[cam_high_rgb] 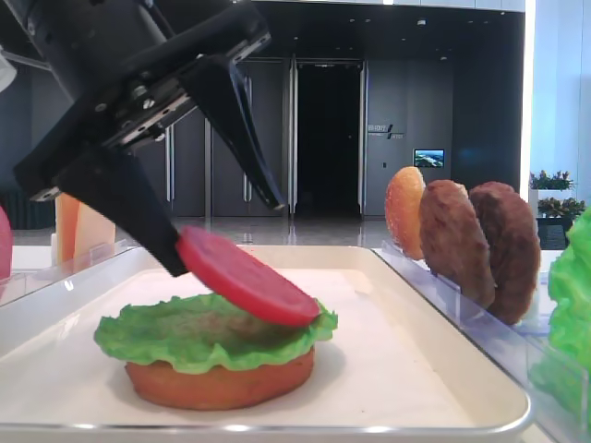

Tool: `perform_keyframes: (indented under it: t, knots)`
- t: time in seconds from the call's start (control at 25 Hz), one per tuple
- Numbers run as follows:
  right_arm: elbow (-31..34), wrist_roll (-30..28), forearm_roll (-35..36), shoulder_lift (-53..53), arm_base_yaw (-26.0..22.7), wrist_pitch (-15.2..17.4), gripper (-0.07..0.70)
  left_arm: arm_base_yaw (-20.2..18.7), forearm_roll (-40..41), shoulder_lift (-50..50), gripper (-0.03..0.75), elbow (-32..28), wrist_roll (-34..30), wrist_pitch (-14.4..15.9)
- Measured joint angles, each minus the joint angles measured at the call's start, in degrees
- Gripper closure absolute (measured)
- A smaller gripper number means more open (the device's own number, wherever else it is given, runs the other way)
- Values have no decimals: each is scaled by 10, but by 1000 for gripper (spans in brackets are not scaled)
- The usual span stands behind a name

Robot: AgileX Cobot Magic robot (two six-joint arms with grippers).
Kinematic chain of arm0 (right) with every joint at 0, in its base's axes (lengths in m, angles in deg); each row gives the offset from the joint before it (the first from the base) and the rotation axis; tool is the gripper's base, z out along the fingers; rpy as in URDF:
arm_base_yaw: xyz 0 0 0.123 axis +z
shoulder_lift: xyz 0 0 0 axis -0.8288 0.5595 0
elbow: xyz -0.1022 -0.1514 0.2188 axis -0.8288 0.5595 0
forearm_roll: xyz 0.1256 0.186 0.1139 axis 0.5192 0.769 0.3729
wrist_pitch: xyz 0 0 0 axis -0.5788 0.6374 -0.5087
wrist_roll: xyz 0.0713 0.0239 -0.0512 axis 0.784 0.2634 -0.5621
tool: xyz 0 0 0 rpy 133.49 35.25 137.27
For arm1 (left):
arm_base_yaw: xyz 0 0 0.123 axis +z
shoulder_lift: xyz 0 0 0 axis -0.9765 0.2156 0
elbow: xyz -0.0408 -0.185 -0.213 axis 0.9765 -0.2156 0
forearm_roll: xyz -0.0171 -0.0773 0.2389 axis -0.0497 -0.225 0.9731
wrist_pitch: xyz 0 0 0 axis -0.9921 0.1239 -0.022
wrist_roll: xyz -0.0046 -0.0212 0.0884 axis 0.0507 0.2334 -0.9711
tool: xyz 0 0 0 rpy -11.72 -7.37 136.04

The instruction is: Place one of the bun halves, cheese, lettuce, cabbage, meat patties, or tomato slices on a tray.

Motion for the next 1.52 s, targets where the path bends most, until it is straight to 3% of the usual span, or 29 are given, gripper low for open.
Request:
perform_keyframes:
  t: [0.16,0.4,0.48,0.56,0.84,0.92,1.32,1.52]
  knots:
    - [0,0,0,0,0,0,206,0,38,-4,146,0,26,7]
    - [0,0,0,0,0,0,206,0,124,-42,124,0,94,18]
    - [0,0,0,0,0,0,206,0,163,-56,123,2,117,34]
    - [0,0,0,0,0,0,206,0,202,-65,123,12,139,59]
    - [0,0,0,0,0,0,206,0,351,-74,123,89,197,210]
    - [0,0,0,0,0,0,206,0,385,-74,123,116,213,238]
    - [0,0,0,0,0,0,206,0,426,-86,123,162,228,250]
    - [0,0,0,0,0,0,206,47,448,-86,123,177,221,251]
